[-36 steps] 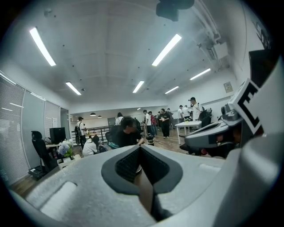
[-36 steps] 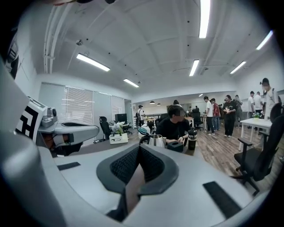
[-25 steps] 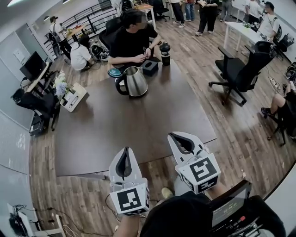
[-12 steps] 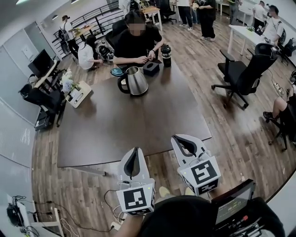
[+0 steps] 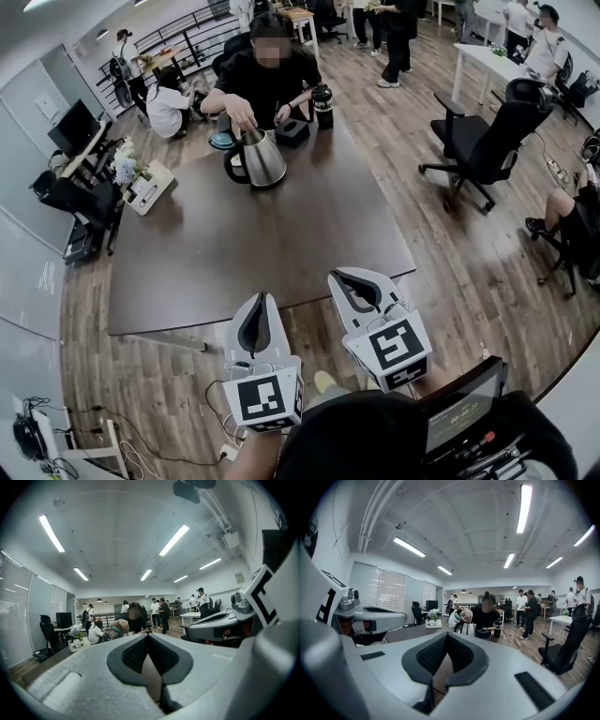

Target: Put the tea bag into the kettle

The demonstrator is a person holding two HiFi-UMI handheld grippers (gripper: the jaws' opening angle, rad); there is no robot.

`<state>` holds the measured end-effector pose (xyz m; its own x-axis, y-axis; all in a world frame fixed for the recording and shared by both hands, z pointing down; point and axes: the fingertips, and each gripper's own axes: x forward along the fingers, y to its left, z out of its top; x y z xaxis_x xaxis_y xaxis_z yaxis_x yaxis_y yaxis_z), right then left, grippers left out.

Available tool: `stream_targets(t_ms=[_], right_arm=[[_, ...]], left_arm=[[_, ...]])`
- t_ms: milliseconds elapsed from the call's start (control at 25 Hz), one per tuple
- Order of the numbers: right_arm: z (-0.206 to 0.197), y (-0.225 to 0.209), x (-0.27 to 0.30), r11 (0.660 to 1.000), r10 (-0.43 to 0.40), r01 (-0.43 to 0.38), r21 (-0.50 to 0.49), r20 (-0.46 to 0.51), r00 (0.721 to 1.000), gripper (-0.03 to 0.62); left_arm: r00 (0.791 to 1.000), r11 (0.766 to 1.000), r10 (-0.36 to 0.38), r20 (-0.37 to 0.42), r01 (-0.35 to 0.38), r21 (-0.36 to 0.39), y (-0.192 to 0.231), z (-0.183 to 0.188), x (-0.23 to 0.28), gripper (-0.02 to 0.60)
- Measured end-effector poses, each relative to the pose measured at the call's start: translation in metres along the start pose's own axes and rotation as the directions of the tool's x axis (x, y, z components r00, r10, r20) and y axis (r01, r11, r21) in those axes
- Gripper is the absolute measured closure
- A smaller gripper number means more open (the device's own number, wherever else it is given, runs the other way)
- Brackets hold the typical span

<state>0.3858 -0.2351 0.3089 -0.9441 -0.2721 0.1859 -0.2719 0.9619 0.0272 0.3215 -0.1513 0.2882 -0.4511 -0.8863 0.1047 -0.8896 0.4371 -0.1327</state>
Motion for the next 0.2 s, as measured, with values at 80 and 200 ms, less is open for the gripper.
stream_targets(t_ms=[80, 200], right_arm=[[0.0001, 0.0010, 0.0023, 1.000, 0.002, -0.002, 0.000, -0.001, 1.000, 0.592], [0.0010, 0.0025, 0.0064, 1.000, 0.005, -0.005, -0.002, -0.001, 1.000, 0.592]], left_arm=[[1.000, 1.000, 0.003, -0.002, -0.003, -0.005, 0.0031, -0.0020, 0.0002, 0.575], [1.000, 1.000, 0.006, -0.004, -0.006, -0.009, 0.0076, -0.0041, 0.0015, 0.575]])
